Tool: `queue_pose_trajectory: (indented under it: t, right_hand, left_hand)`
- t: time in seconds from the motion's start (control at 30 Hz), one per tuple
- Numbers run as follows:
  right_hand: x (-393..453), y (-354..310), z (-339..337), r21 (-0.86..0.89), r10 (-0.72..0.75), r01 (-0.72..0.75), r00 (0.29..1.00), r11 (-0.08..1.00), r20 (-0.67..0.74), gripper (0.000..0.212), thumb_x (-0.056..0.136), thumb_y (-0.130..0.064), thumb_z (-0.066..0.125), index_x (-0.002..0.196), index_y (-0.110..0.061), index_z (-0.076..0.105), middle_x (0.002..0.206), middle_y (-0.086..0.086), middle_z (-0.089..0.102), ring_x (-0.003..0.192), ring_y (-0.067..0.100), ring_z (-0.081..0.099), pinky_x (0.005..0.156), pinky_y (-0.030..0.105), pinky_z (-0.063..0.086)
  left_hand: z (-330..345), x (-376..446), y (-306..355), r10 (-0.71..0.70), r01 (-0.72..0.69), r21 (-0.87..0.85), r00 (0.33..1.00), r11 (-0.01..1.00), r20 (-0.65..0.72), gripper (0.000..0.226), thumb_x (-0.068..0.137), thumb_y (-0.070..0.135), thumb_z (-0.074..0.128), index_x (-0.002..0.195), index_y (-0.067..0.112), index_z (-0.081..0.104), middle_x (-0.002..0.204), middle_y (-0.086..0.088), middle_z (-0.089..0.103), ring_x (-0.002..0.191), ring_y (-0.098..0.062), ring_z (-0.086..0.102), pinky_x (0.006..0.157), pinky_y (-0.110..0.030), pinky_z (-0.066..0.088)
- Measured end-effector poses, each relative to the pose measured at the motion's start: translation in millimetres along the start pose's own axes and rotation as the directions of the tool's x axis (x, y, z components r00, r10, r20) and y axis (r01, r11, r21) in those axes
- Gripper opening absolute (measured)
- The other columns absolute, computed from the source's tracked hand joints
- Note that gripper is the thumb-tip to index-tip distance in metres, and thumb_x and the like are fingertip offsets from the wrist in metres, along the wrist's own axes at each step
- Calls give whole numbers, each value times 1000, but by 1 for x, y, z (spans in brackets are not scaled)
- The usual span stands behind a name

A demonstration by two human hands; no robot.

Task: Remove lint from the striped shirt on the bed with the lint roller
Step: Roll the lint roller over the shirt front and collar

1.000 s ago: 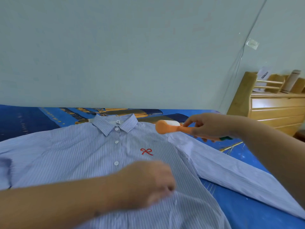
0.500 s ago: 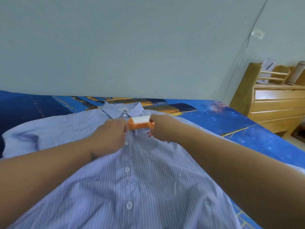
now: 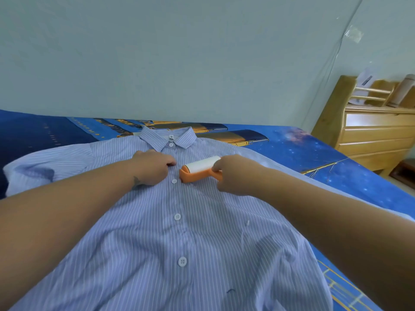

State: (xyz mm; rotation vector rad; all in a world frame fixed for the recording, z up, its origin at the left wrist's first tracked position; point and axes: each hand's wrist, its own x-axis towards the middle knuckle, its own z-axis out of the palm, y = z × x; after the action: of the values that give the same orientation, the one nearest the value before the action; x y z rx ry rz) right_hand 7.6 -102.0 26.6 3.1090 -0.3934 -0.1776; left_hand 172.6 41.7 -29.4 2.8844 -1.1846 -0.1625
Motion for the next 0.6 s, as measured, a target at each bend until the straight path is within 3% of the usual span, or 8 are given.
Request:
queue_pose_trajectory:
  t: [0.1,0.23,0.4,0.6]
  right_hand:
    - [-18,7,-4,-28,-40,40,999,999,21,32,87,-19,60,119,-18,63,103,5,63,77,16,52,52,19,28]
    - [-39,18,-8,-49,-66,68,997,996,51,29,87,-20,59,116,-20,64,94,2,59,69,14,48,50,19,25]
    - [-61,32,-10,-84,-84,88,995,993,56,26,82,-19,57,105,-24,67,78,-5,53,70,19,52,52,26,36]
    - [-80,46,-14,-111,-85,98,990,989,115,38,79,-22,56,114,-35,64,88,-4,62,74,18,58,62,33,49]
  left_hand:
    - [1,1,1,24,-23,90,1000,996,-5,42,98,27,25,131,38,48,138,1,52,127,-24,41,98,-46,31]
    - [0,0,5,19,-19,113,1000,993,-2,42,98,29,25,132,38,49,139,2,52,129,-24,39,102,-47,28]
    - [1,-4,9,19,-18,131,1000,991,-13,43,99,28,24,133,38,48,140,3,50,129,-24,39,104,-47,25]
    - [1,-6,10,25,-22,155,1000,988,-18,43,98,26,24,133,35,49,138,2,51,127,-24,40,104,-48,25]
